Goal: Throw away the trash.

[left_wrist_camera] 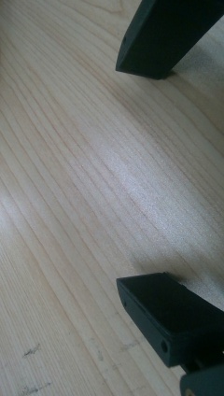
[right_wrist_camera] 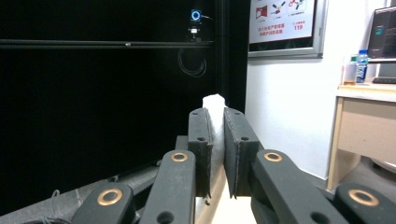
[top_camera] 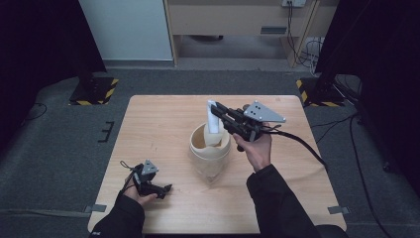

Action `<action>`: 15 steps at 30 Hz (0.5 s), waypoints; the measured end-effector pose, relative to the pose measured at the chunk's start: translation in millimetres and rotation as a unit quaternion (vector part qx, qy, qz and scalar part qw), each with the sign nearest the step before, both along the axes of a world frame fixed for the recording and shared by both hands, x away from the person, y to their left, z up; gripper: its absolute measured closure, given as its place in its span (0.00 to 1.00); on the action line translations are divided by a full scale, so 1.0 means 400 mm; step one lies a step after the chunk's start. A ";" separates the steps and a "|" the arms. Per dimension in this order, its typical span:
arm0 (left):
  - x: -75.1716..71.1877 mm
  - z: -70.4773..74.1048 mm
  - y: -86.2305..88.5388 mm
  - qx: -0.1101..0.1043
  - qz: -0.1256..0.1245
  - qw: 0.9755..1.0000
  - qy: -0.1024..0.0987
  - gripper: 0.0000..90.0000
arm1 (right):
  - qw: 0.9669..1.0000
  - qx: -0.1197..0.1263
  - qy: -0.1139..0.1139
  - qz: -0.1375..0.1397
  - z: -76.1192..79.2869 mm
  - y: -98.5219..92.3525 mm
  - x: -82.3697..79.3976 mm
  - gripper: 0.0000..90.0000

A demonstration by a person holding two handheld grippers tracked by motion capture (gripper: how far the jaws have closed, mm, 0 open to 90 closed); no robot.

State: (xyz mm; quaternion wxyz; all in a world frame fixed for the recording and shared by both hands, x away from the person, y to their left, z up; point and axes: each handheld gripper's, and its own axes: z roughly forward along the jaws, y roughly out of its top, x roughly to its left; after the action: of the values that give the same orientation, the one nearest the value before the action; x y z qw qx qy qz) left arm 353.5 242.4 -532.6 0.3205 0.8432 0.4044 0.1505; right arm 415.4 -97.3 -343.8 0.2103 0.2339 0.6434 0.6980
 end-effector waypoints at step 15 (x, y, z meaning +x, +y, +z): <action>0.000 0.000 0.000 0.000 -0.001 1.000 0.000 0.00 | 1.000 -0.019 0.001 0.001 -0.042 0.075 0.005 0.91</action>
State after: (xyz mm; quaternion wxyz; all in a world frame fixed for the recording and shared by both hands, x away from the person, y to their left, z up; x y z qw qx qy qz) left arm 353.5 242.5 -532.6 0.3208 0.8435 0.4038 0.1501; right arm 417.4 -67.5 -360.5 0.2132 0.2303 0.6567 0.6857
